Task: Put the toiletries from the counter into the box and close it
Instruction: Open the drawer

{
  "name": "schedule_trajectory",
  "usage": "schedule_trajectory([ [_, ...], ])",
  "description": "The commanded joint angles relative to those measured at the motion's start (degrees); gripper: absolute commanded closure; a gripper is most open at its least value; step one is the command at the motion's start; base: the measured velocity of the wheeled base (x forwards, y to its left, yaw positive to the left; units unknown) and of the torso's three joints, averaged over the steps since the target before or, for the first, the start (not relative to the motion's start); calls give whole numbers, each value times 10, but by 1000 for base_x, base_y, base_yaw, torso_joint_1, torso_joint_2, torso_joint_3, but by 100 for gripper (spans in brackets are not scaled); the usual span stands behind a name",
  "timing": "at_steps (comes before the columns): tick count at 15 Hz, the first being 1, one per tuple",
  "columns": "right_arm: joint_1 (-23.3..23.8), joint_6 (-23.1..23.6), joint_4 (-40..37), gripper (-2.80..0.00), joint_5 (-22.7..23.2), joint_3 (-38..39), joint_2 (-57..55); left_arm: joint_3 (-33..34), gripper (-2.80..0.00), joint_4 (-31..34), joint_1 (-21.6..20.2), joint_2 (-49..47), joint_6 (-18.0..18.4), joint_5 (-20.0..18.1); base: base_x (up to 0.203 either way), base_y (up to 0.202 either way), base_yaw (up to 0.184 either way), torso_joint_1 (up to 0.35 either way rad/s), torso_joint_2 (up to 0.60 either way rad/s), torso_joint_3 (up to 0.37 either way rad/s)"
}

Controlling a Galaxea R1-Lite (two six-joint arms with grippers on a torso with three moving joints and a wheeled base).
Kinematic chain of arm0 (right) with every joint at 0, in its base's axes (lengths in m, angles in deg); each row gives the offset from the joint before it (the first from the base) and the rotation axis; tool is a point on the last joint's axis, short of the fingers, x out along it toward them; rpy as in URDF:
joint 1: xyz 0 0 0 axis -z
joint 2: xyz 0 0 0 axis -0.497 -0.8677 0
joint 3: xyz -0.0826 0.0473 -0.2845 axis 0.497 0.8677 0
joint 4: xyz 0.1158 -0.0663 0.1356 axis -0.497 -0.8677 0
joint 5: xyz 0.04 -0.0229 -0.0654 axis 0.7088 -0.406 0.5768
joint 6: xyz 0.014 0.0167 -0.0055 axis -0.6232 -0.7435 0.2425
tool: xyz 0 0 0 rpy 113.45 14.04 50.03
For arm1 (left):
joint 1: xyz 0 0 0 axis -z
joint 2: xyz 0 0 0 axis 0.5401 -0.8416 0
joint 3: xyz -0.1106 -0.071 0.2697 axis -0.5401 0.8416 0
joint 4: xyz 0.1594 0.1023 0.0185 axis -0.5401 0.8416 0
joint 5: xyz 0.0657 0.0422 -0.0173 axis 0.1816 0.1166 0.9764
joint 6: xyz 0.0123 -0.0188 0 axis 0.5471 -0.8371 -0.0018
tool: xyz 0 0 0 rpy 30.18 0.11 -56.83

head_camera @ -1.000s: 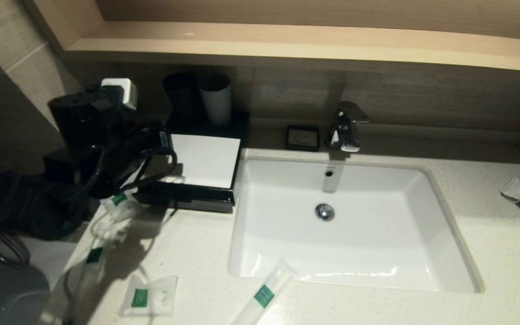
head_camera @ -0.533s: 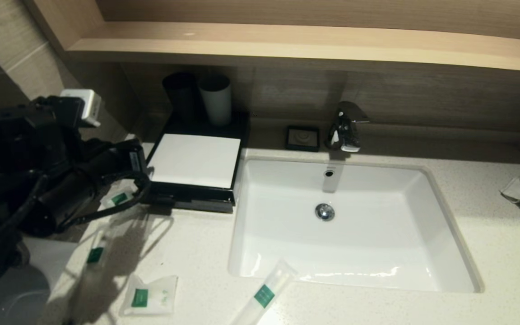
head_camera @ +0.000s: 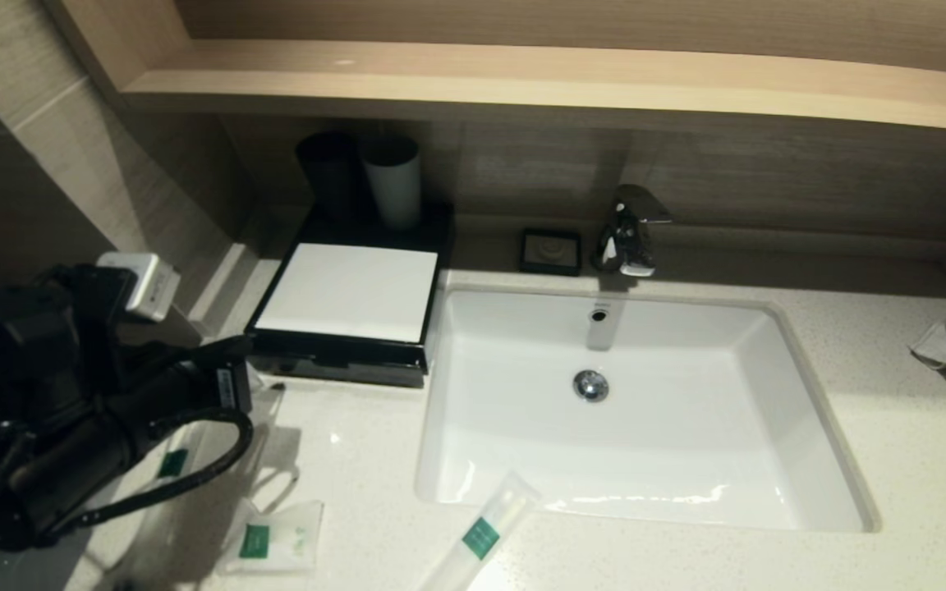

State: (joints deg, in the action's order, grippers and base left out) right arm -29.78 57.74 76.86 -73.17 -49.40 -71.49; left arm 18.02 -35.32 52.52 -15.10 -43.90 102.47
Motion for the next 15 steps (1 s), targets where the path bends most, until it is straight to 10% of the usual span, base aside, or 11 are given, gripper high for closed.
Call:
schedule_trajectory([
  [1, 0, 0, 0, 0, 0, 0, -1, 8, 0, -2, 3, 0, -2, -2, 0, 0, 0, 0, 0, 0],
  [15, 0, 0, 0, 0, 0, 0, 0, 8, 0, -9, 73, -78, -43, -3, 0, 0, 0, 0, 0, 0],
])
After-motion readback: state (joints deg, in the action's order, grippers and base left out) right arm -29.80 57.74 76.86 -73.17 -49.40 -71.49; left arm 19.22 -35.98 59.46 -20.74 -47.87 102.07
